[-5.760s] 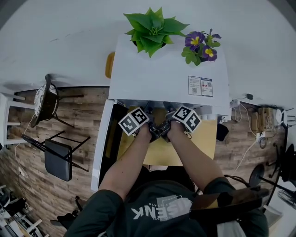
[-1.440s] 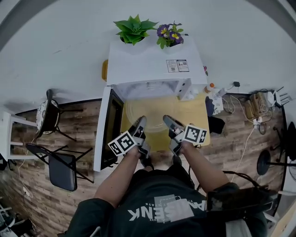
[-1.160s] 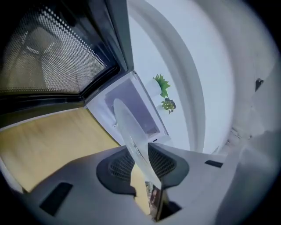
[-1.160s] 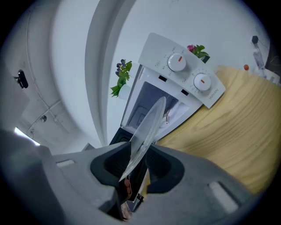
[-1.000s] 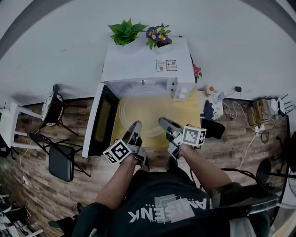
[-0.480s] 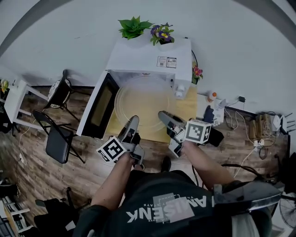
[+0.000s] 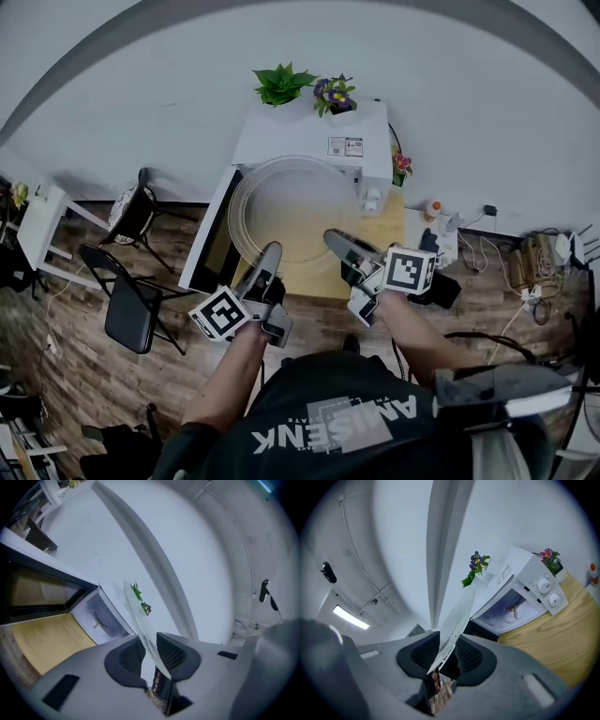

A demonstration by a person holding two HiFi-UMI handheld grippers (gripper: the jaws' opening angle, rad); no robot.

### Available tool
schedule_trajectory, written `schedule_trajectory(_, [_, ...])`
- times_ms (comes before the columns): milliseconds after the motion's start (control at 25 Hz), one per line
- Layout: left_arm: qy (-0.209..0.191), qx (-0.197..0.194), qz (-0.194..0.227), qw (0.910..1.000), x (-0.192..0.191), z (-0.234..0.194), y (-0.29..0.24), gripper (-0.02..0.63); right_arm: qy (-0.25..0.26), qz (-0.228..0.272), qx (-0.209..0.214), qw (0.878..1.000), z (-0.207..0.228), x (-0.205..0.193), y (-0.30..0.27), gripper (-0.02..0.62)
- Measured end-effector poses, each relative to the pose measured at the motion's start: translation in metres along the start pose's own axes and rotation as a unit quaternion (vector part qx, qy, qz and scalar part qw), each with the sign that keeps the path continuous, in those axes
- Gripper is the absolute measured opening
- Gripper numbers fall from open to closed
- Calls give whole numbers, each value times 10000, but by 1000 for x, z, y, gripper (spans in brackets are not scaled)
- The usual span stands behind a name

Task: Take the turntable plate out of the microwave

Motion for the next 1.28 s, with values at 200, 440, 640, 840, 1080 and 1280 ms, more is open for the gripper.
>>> schedule_trajectory(200, [634,-553,-91,9964,17,17,11,75,100,263,176,9994,-35,-10,-11,106])
schedule_trajectory(440, [830,-896,-107,9925,28,28,22,75,312,375,11,9988,-56,-16,-11,106])
schedule_trajectory(640, [836,-1019,-166,9911,26,34,22,75,263,403,-94,9988,-62,-15,-5,106])
schedule_trajectory(840, [839,-1055,-217,9906,26,37,21,75,278,433,-126,9986,-64,-15,-3,106])
schedule_trajectory(1080, [930,-1106,-196,9893,25,35,21,75,195,452,117,9987,-68,-16,-7,107])
schedule_trajectory(1280, [923,-1051,-216,9899,26,32,22,77,285,361,-426,9980,-60,-19,-2,107])
Point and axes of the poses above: the fingertips, and each gripper's own axes: y backward along the fingers, z to its right, x out of its top, the point moved 9 cm from there along y, backward along the fingers, and after that the axes turned 5 degrees about z, right-handed, at the moved point
